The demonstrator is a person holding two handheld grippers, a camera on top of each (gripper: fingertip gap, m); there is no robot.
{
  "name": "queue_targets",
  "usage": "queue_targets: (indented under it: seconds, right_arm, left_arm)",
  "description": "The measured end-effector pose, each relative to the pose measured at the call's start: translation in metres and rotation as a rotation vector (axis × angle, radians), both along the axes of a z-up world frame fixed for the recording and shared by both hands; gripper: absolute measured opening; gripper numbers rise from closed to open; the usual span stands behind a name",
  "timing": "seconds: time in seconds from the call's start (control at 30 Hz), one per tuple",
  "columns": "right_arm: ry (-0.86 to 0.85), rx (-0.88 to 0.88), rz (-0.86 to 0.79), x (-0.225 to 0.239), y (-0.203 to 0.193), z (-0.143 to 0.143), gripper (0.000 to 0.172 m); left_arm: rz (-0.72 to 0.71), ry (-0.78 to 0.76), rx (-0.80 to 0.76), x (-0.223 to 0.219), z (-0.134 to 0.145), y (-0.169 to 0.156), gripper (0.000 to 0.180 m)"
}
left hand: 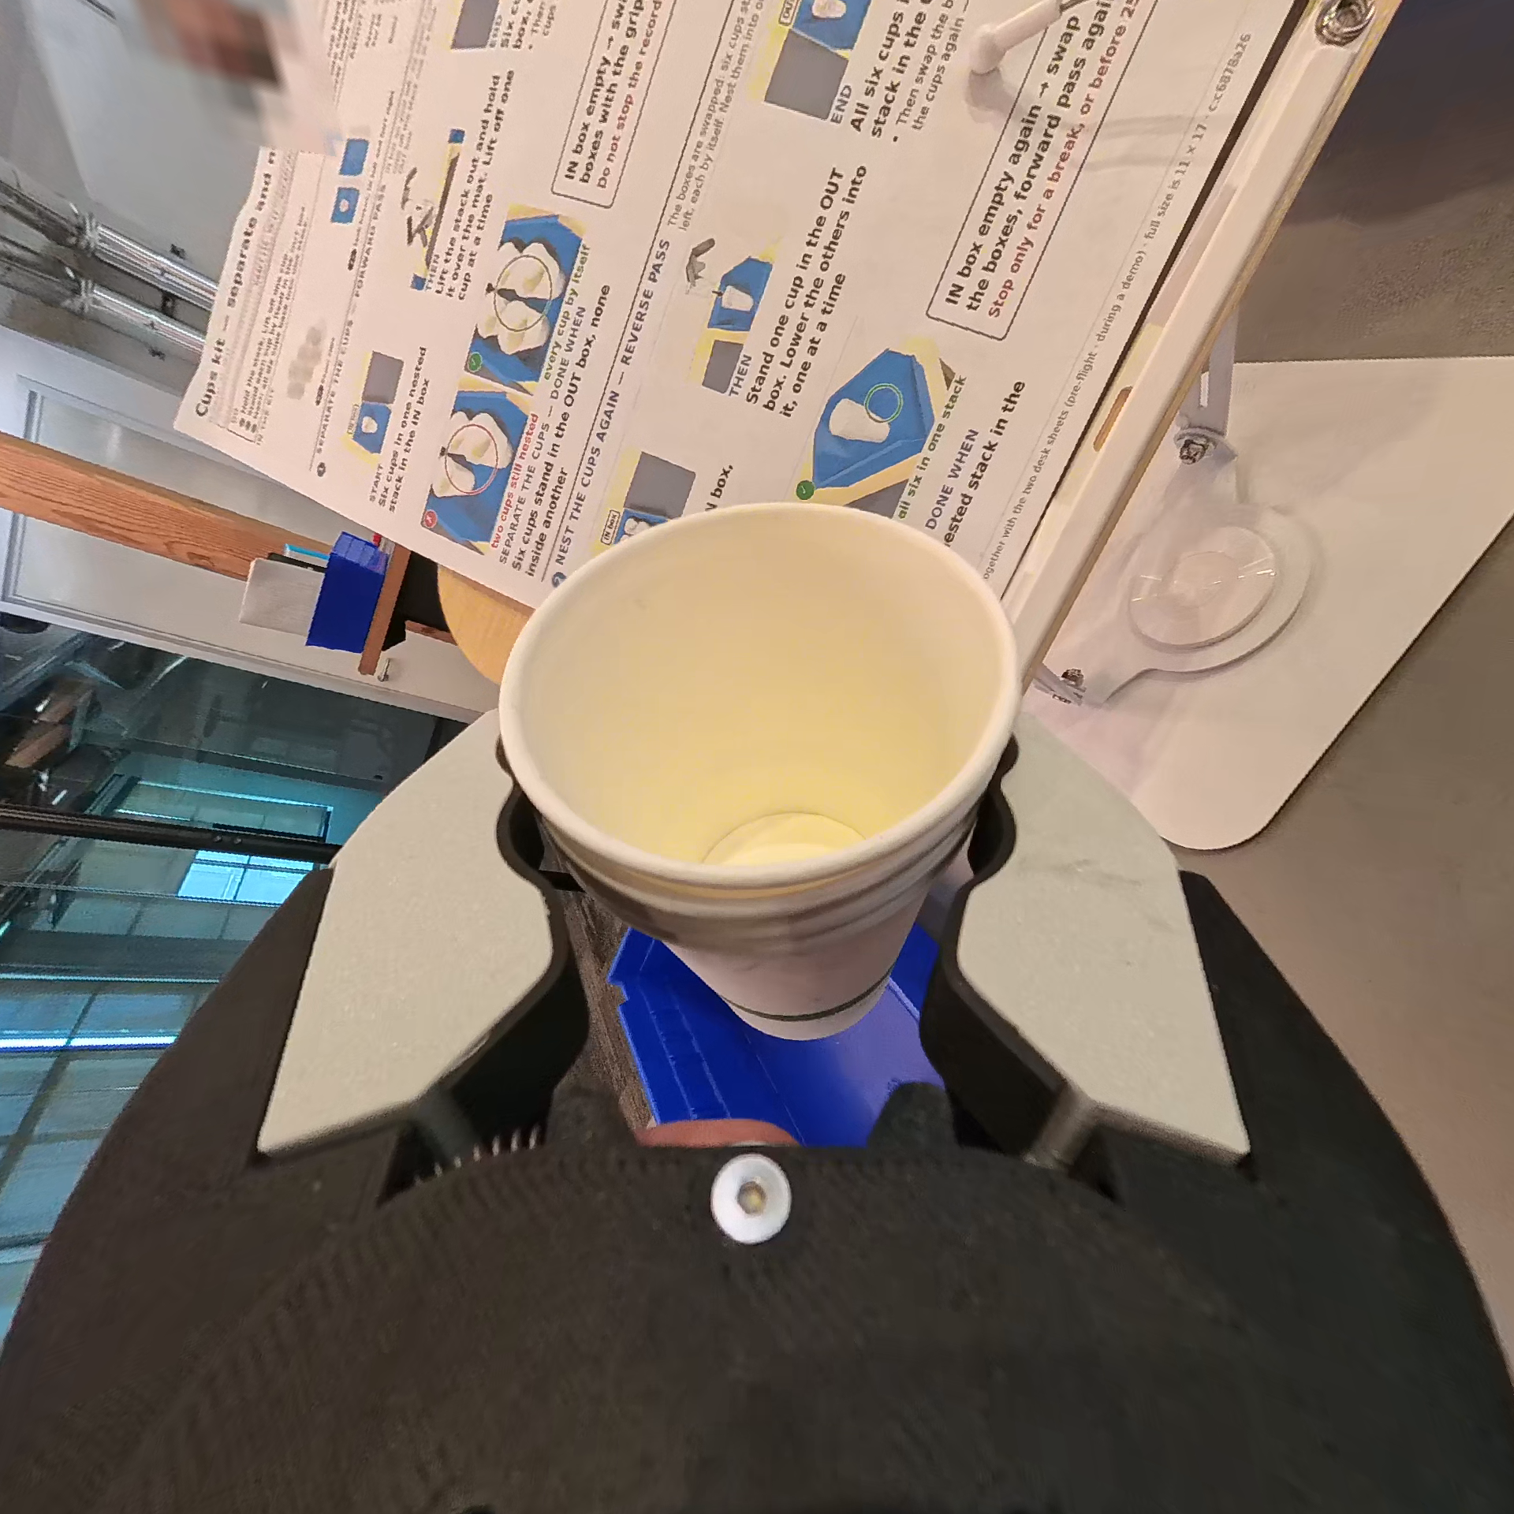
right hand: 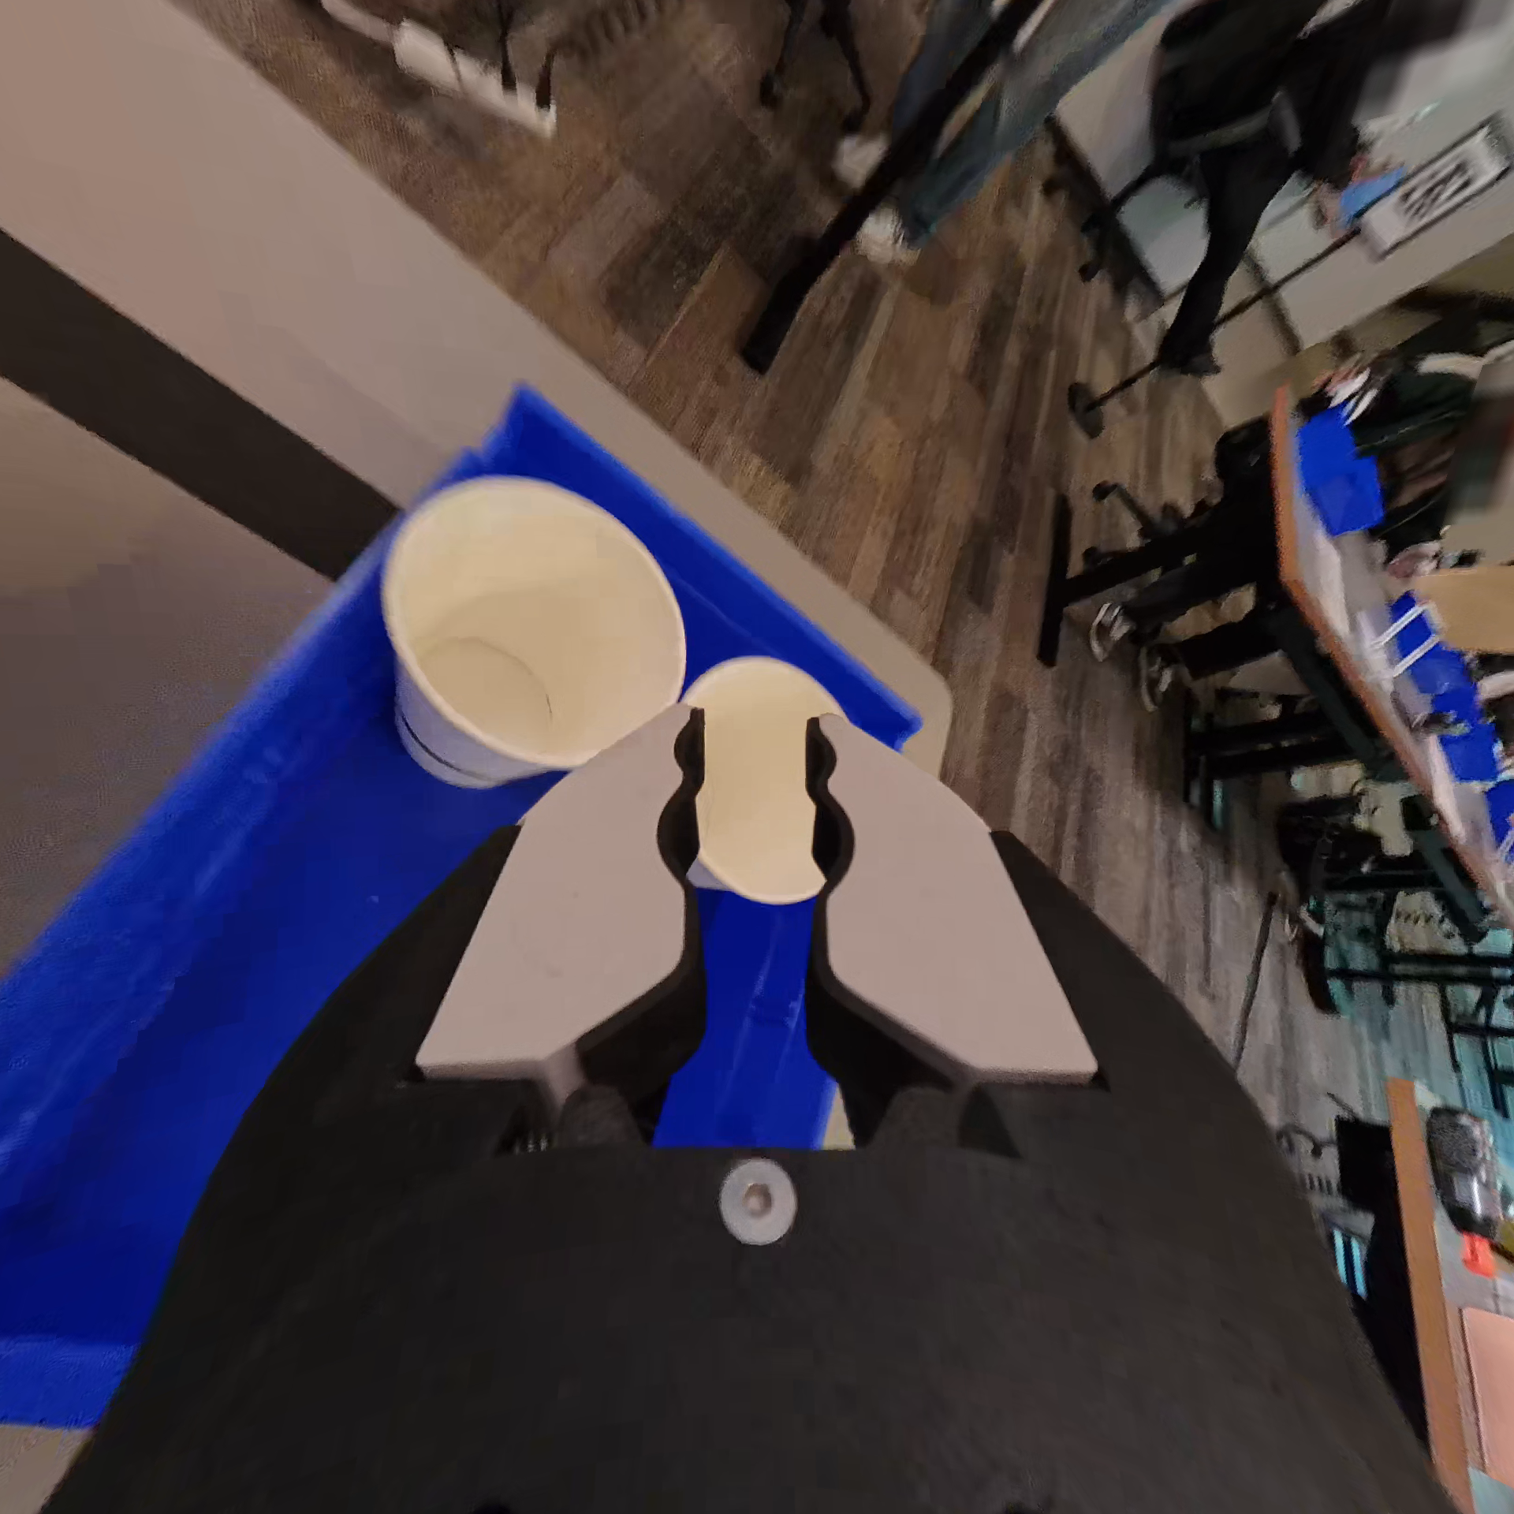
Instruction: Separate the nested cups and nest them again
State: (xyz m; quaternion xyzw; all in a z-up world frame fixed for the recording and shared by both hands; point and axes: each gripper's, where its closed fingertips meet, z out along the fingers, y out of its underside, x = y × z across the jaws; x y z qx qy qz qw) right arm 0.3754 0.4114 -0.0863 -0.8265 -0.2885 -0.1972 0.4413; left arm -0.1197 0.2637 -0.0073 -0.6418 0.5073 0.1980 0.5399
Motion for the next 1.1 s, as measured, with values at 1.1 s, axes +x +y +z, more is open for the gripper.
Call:
queue_targets:
  seconds: [1.1]
  right_arm:
    - [0.329,0.243,1.412,-0.445,-0.249,0.089,0.012]
  left_arm:
    - [-0.068,0.003,-0.025,0.025,-0.006,-0.013,0.104]
